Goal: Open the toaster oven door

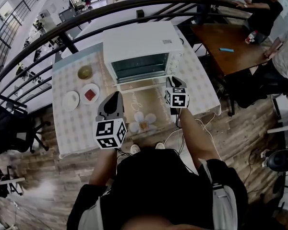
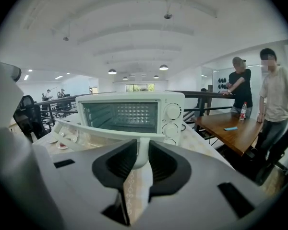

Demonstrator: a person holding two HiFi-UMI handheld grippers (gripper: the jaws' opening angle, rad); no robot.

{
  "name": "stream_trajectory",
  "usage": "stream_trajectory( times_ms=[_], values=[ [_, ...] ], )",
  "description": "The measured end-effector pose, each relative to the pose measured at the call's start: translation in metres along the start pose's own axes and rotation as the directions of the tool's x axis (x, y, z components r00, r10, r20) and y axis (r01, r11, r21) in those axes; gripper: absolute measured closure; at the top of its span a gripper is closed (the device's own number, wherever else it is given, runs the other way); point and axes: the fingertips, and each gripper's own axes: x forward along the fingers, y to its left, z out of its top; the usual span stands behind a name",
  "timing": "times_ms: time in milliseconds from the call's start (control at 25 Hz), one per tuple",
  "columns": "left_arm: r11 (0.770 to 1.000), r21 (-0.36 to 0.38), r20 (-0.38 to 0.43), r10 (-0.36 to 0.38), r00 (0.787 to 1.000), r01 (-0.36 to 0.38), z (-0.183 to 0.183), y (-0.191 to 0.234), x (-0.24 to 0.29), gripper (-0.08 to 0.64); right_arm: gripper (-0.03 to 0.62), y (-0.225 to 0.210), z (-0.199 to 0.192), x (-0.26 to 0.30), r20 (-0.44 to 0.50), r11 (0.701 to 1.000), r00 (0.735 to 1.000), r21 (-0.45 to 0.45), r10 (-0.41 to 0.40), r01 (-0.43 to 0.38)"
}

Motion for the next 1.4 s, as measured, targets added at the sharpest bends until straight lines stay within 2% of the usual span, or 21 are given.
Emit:
stream_trajectory(
  times_ms=[360,880,1120,1400],
  values=[
    [1.0,0.012,0.004,-0.01,1.0,0.01,-0.001,-0.005,-0.011,0.546,0.522,0.002,-0.033,-0.012,-0.044,1.0,0.999,0.023,-0.017,0.018],
    [1.0,0.021,0.001,-0.009,1.0,0.009,-0.003,-0.01,-0.023,0.546,0.523,0.006,-0.083,-0.021,-0.112,0.999,0.992,-0.013,-0.052,0.051],
    [1.0,0.022,-0.007,0.0,1.0,0.0,-0.004,-0.012,-0.026,0.546,0.523,0.007,-0.112,-0.024,-0.165,0.999,0.985,-0.009,-0.044,0.044],
    [0.999,0.03,-0.012,0.018,1.0,-0.018,-0.004,-0.01,-0.026,0.546,0.524,0.008,-0.135,-0.022,-0.151,0.998,0.987,-0.027,-0.053,0.05]
  ],
)
